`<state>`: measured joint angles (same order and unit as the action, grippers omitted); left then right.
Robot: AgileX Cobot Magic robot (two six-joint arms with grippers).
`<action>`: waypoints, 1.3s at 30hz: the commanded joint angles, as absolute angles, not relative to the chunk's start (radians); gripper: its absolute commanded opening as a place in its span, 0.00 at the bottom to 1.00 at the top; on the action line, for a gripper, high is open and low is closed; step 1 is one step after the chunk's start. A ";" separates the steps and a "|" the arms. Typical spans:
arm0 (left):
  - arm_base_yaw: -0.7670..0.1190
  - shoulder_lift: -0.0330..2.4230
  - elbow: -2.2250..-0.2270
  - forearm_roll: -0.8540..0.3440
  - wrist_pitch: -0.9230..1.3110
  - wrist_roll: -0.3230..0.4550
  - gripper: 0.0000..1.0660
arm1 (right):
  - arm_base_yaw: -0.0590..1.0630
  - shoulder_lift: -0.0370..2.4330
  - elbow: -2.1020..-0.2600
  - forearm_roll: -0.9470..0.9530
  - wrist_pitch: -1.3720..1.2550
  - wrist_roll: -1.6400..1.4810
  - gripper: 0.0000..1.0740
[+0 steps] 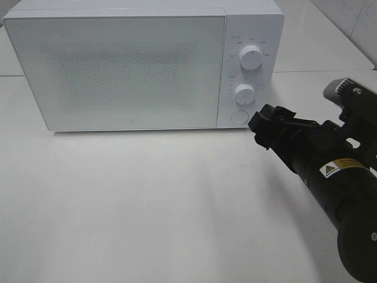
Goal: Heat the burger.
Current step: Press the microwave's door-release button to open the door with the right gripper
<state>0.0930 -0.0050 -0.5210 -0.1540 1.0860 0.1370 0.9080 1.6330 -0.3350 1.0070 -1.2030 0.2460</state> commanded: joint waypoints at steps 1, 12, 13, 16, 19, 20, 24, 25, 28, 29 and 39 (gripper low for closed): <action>0.096 -0.011 -0.518 -0.157 1.073 0.130 0.92 | 0.914 1.632 -0.340 1.007 -1.206 0.409 0.70; 0.096 -0.011 -0.518 -0.157 1.073 0.130 0.92 | 0.914 1.632 -0.340 1.007 -1.127 1.009 0.53; 0.096 -0.011 -0.518 -0.157 1.073 0.130 0.92 | 0.914 1.632 -0.340 1.007 -1.121 1.047 0.43; 0.096 -0.011 -0.518 -0.157 1.073 0.130 0.92 | 0.914 1.632 -0.340 1.007 -1.108 1.104 0.31; 0.096 -0.011 -0.518 -0.157 1.073 0.130 0.92 | 0.914 1.632 -0.340 1.006 -1.088 1.150 0.15; 0.096 -0.011 -0.518 -0.157 1.073 0.130 0.92 | 0.914 1.632 -0.340 1.002 -1.076 1.169 0.07; 0.096 -0.011 -0.518 -0.157 1.073 0.130 0.92 | 0.914 1.632 -0.340 0.999 -1.075 1.170 0.00; 0.096 -0.011 -0.518 -0.157 1.073 0.130 0.92 | 0.914 1.632 -0.340 0.999 -1.075 1.170 0.00; 0.096 -0.011 -0.518 -0.157 1.073 0.130 0.92 | 0.911 1.632 -0.349 0.995 -1.067 1.175 0.00; 0.096 -0.011 -0.518 -0.157 1.073 0.130 0.92 | 0.911 1.632 -0.352 0.988 -1.061 1.179 0.00; 0.096 -0.011 -0.518 -0.157 1.073 0.130 0.92 | 0.864 1.717 -0.415 0.947 -1.059 1.216 0.00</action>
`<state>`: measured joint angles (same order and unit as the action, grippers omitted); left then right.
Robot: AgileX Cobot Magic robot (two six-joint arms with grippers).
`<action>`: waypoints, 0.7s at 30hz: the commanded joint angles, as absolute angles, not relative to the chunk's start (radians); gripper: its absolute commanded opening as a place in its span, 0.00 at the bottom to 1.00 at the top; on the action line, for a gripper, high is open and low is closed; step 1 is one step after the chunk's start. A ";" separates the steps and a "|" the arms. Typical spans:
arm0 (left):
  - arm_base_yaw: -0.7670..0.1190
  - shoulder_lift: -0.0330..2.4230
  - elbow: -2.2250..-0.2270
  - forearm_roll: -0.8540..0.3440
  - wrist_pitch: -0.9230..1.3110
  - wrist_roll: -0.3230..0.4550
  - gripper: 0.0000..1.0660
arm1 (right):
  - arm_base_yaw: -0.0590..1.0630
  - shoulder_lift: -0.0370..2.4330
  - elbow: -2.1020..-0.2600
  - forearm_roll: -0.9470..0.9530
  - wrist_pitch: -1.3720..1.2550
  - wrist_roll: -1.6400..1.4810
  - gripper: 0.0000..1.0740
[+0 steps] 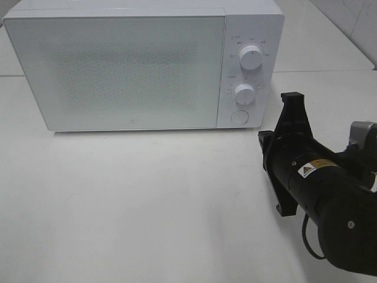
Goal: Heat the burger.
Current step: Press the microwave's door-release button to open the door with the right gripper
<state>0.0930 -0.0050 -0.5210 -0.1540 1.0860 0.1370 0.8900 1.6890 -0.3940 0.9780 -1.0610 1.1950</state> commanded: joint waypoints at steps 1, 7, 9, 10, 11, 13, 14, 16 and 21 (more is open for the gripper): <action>0.096 -0.011 -0.518 -0.157 1.073 0.130 0.92 | 0.854 1.727 -0.424 0.937 -1.057 1.225 0.00; 0.096 -0.011 -0.518 -0.157 1.073 0.130 0.92 | 0.803 1.756 -0.477 0.905 -1.055 1.226 0.00; 0.096 -0.011 -0.518 -0.157 1.073 0.130 0.92 | 0.782 1.788 -0.506 0.898 -1.054 1.226 0.00; 0.096 -0.011 -0.518 -0.157 1.073 0.130 0.92 | 0.782 1.788 -0.506 0.898 -1.054 1.226 0.00; 0.096 -0.011 -0.518 -0.157 1.073 0.130 0.92 | 0.770 1.812 -0.525 0.883 -1.053 1.227 0.00; 0.096 -0.011 -0.518 -0.157 1.073 0.130 0.92 | 0.762 1.826 -0.536 0.872 -1.054 1.227 0.00; 0.096 -0.011 -0.518 -0.157 1.073 0.130 0.92 | 0.750 1.852 -0.561 0.856 -1.057 1.230 0.00; 0.096 -0.011 -0.518 -0.157 1.073 0.130 0.92 | 0.738 1.878 -0.583 0.836 -1.057 1.247 0.00; 0.096 -0.011 -0.518 -0.157 1.073 0.130 0.92 | 0.710 1.934 -0.638 0.780 -1.051 1.303 0.00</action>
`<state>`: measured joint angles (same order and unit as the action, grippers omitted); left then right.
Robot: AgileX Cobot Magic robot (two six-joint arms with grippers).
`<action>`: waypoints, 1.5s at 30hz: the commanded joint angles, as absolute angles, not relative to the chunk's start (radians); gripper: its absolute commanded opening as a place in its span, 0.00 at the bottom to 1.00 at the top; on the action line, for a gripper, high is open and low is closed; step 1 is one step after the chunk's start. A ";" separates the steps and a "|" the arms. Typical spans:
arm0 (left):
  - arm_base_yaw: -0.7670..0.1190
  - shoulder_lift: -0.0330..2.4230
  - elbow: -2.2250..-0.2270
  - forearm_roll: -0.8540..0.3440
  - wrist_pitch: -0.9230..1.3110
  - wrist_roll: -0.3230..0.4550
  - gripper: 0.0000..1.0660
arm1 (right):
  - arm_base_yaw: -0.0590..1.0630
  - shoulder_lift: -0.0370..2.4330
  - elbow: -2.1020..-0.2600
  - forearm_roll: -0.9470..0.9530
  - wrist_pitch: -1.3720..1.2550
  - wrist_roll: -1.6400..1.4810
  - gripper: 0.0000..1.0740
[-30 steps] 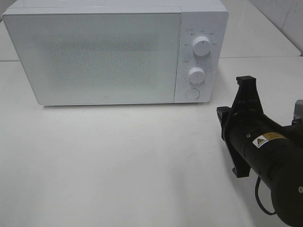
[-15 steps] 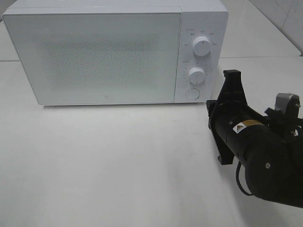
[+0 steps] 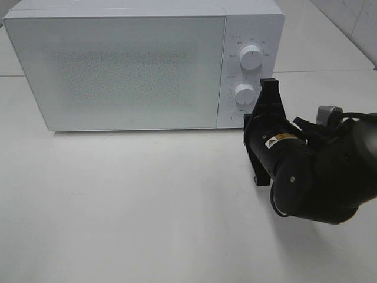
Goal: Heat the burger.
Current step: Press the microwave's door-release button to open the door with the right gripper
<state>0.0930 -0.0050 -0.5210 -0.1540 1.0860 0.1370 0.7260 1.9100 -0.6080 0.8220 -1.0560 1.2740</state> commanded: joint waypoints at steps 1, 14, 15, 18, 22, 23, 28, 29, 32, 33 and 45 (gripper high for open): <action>0.096 -0.011 -0.518 -0.157 1.073 0.130 0.92 | 0.704 1.945 -0.649 0.776 -1.051 1.306 0.00; 0.096 -0.011 -0.518 -0.157 1.073 0.130 0.92 | 0.646 2.039 -0.758 0.751 -0.977 1.311 0.00; 0.096 -0.011 -0.518 -0.157 1.073 0.130 0.92 | 0.644 2.054 -0.771 0.745 -0.976 1.310 0.00; 0.096 -0.011 -0.518 -0.157 1.073 0.130 0.92 | 0.644 2.062 -0.777 0.747 -0.976 1.310 0.00; 0.096 -0.011 -0.518 -0.157 1.073 0.130 0.92 | 0.621 2.098 -0.810 0.749 -0.955 1.309 0.00; 0.096 -0.011 -0.518 -0.157 1.073 0.130 0.92 | 0.621 2.098 -0.810 0.749 -0.955 1.309 0.00; 0.096 -0.011 -0.518 -0.157 1.073 0.130 0.92 | 0.597 2.132 -0.858 0.751 -0.931 1.295 0.00; 0.096 -0.011 -0.518 -0.157 1.073 0.130 0.92 | 0.597 2.132 -0.858 0.751 -0.931 1.295 0.00; 0.096 -0.011 -0.518 -0.157 1.073 0.130 0.92 | 0.597 2.144 -0.871 0.751 -0.931 1.293 0.00; 0.096 -0.010 -0.518 -0.157 1.073 0.130 0.92 | 0.597 2.156 -0.882 0.751 -0.921 1.293 0.00; 0.096 -0.010 -0.518 -0.157 1.073 0.130 0.92 | 0.592 2.164 -0.898 0.782 -0.960 1.276 0.00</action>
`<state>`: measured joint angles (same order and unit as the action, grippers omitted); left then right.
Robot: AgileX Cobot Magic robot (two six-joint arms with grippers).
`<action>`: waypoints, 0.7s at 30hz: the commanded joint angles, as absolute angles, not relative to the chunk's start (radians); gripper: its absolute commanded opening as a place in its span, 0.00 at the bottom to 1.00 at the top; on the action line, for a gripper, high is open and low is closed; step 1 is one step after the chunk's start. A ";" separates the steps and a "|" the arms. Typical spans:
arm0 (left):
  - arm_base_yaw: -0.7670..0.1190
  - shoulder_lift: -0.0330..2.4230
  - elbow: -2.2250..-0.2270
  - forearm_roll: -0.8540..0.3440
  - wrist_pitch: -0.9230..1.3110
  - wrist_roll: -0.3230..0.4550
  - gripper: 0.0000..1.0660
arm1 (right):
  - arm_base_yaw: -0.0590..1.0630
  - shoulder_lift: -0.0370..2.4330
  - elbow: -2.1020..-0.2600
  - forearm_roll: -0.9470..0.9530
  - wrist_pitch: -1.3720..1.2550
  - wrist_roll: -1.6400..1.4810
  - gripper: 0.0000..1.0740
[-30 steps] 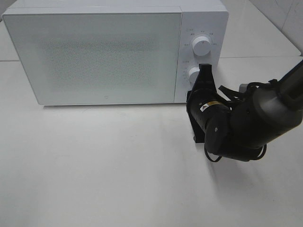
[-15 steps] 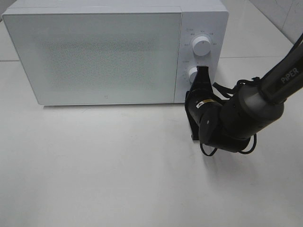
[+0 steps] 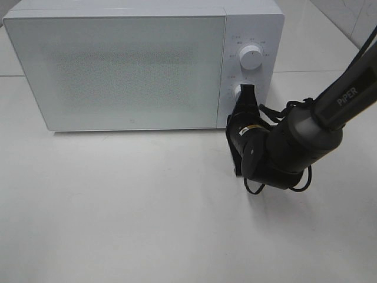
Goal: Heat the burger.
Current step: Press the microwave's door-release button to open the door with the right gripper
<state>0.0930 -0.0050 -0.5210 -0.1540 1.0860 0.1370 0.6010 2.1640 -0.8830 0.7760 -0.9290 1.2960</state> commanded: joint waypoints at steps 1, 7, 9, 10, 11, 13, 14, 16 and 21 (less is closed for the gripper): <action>0.096 -0.010 -0.518 -0.157 1.073 0.130 0.92 | 0.587 2.164 -0.898 0.780 -0.968 1.276 0.00; 0.096 -0.010 -0.518 -0.157 1.073 0.130 0.92 | 0.581 2.164 -0.902 0.781 -1.009 1.276 0.00; 0.096 -0.010 -0.518 -0.157 1.073 0.130 0.92 | 0.577 2.164 -0.910 0.778 -1.001 1.272 0.00; 0.096 -0.010 -0.518 -0.157 1.073 0.130 0.92 | 0.577 2.164 -0.918 0.779 -1.004 1.271 0.00; 0.096 -0.010 -0.518 -0.157 1.073 0.130 0.92 | 0.577 2.164 -0.919 0.778 -1.006 1.271 0.00; 0.096 -0.010 -0.518 -0.157 1.073 0.130 0.92 | 0.576 2.164 -0.930 0.780 -1.006 1.268 0.00; 0.096 -0.010 -0.518 -0.157 1.073 0.130 0.92 | 0.574 2.164 -0.933 0.780 -1.005 1.264 0.00; 0.096 -0.010 -0.518 -0.157 1.073 0.130 0.92 | 0.574 2.164 -0.941 0.781 -1.008 1.251 0.00; 0.096 -0.010 -0.518 -0.157 1.073 0.130 0.92 | 0.569 2.164 -0.944 0.790 -1.036 1.244 0.00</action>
<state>0.0930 -0.0050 -0.5210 -0.1540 1.0860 0.1370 0.5890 2.1650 -0.9070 0.8150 -0.9380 1.2570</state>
